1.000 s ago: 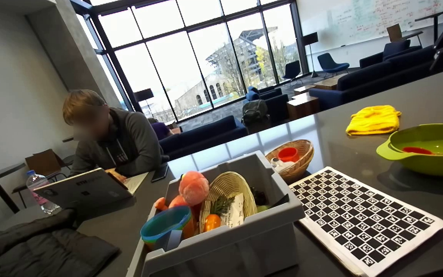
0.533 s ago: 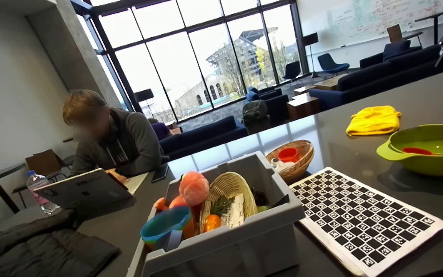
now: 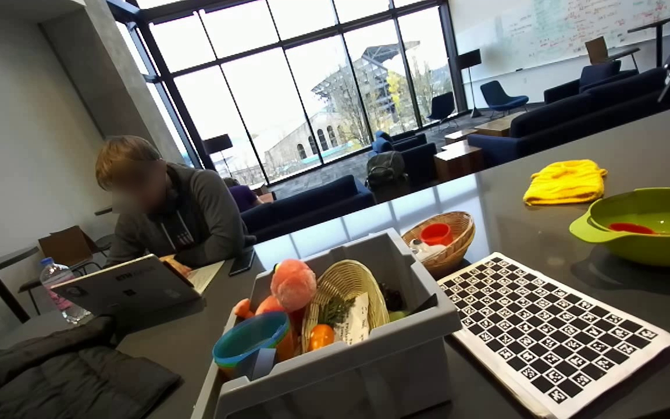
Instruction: Remove the measuring cup from the green bowl and put it on the counter.
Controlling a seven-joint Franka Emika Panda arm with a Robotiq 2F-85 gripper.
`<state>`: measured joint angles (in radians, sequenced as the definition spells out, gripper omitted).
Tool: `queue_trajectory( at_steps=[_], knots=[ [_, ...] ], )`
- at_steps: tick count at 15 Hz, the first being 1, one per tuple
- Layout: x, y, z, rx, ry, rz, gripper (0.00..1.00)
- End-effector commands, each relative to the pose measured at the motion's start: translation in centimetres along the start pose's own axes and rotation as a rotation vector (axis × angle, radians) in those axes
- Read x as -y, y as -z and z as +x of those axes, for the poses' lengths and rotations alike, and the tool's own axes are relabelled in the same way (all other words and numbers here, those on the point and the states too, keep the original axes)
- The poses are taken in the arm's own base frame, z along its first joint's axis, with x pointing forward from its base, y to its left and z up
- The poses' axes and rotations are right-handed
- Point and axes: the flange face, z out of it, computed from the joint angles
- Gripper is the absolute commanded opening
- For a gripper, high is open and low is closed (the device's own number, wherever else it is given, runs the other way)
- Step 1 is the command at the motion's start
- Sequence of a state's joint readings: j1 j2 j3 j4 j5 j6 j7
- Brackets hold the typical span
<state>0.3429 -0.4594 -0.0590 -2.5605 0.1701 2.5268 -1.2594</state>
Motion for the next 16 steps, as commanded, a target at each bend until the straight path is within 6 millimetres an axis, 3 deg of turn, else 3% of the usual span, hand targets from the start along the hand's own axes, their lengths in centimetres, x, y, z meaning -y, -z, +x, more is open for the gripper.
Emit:
queue_trajectory(
  at_steps=[1, 5, 10, 13, 16],
  knots=[
    [0.5, 0.0, 0.1, 0.005, -0.018, 0.013, 1.0],
    [3.4, -1.7, 0.8, 0.033, -0.068, 0.062, 1.0],
    [7.3, -4.4, 3.7, 0.087, -0.068, 0.138, 1.0],
    [8.2, -5.0, 5.0, 0.116, -0.067, 0.161, 1.0],
    [8.2, -5.0, 5.0, 0.151, -0.082, 0.198, 1.0]
  ],
)
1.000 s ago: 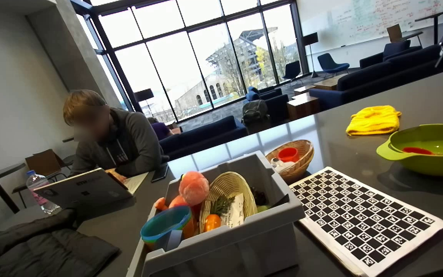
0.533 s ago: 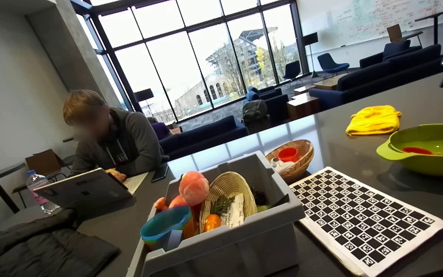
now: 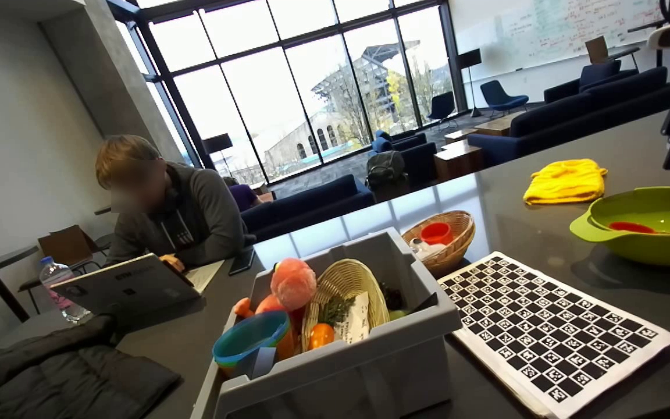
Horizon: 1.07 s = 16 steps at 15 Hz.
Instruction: Remove the measuring cup from the green bowl and put it on the counter.
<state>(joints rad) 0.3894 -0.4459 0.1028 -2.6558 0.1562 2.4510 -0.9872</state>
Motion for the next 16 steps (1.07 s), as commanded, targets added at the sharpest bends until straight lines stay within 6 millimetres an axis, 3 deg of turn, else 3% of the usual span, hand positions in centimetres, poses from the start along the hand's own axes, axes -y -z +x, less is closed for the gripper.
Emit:
queue_trajectory(
  at_steps=[1, 13, 16],
  knots=[
    [-0.4, 0.4, 0.1, 0.05, -0.021, 0.044, 1.0],
    [-0.2, 0.7, -0.1, 0.052, -0.013, 0.076, 1.0],
    [-1.5, 0.1, 0.1, 0.1, -0.071, 0.08, 1.0]
  ],
)
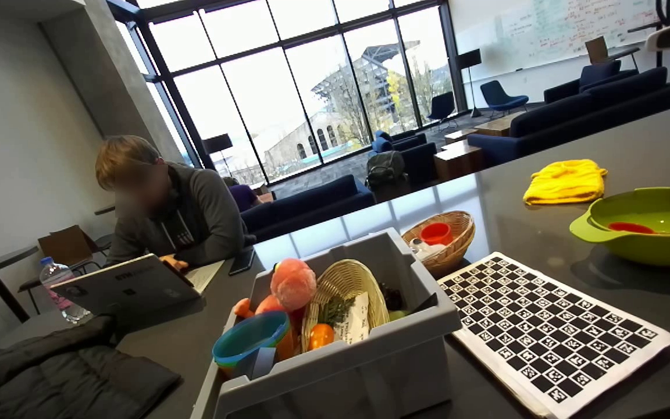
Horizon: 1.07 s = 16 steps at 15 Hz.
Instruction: Remove the measuring cup from the green bowl and put it on the counter.
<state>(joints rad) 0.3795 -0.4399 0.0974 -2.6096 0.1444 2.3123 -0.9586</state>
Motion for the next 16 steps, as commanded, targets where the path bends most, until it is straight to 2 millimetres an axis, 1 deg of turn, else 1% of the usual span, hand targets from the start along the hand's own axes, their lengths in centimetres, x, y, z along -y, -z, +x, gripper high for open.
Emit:
queue_trajectory(
  at_steps=[1, 6, 8, 11, 16],
  knots=[
    [-1.9, -0.4, 0.5, 0.046, -0.053, -0.002, 1.0],
    [-6.2, -0.5, 1.9, 0.051, -0.016, -0.046, 1.0],
    [-7.6, -0.5, 2.5, 0.048, -0.023, -0.047, 1.0],
    [-9.1, -1.1, 2.9, 0.046, -0.051, -0.032, 1.0],
    [-10.6, -2.5, 2.5, 0.054, -0.084, -0.011, 1.0]
  ],
)
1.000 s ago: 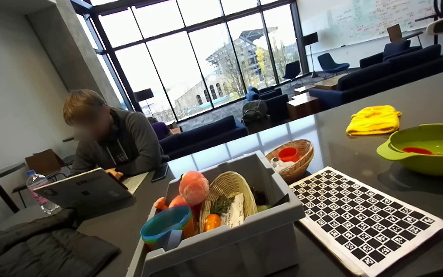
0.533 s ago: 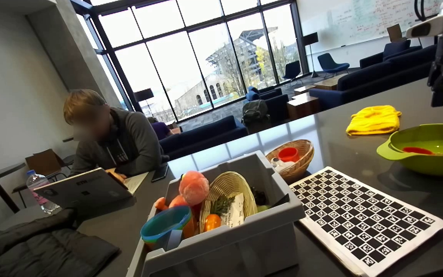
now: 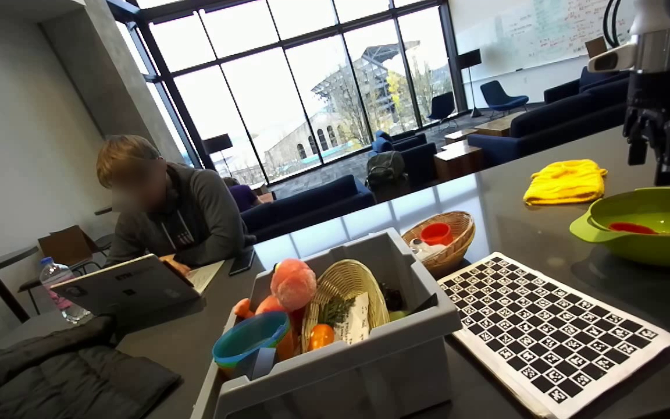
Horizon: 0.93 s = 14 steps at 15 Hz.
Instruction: Remove the measuring cup from the green bowl and put it on the counter.
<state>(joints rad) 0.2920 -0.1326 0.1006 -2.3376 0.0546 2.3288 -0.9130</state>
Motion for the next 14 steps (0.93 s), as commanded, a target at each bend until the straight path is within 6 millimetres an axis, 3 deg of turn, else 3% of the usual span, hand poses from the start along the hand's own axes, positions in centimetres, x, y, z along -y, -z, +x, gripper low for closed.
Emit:
queue_trajectory(
  at_steps=[1, 14],
  knots=[
    [-1.1, -0.6, 0.0, 0.008, -0.025, 0.01, 1.0],
    [-1.5, -4.9, -0.6, -0.011, -0.075, 0.033, 1.0]
  ],
)
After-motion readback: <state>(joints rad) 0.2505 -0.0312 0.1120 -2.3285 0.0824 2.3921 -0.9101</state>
